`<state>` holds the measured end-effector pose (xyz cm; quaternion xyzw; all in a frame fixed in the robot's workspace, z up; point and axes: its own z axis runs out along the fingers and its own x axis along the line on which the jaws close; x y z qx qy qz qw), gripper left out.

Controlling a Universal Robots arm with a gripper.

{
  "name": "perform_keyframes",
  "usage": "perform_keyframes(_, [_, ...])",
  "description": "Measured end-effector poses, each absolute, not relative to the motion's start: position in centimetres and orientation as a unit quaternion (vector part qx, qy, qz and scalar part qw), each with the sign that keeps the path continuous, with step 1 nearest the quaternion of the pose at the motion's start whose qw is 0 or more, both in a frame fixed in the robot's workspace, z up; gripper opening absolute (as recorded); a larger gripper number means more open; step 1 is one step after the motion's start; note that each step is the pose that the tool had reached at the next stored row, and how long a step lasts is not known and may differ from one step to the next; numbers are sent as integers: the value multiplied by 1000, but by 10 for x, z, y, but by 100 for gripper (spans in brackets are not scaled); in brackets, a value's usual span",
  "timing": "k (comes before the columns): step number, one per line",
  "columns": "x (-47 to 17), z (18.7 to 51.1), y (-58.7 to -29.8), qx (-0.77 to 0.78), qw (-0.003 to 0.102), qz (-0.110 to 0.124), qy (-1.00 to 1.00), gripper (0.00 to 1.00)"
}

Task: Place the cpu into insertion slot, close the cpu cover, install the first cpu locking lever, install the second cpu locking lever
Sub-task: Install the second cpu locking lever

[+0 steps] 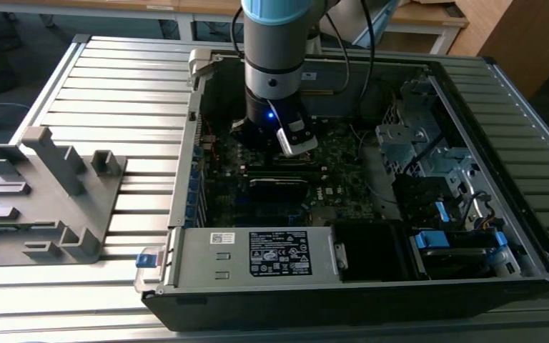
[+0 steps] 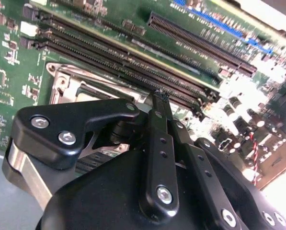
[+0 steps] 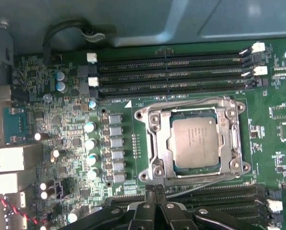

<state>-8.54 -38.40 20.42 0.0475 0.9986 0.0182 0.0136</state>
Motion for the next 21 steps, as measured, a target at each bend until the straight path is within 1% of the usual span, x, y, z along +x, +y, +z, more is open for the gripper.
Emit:
perform_keyframes(10, [-85,207,-386,48,13,22,999,11])
perform_keyframes(12, [-86,206,-386,48,13,27,998,11])
perform_keyframes(17, [-86,204,-386,48,13,46,998,11])
perform_keyframes(21, [-87,201,-386,48,13,49,998,11])
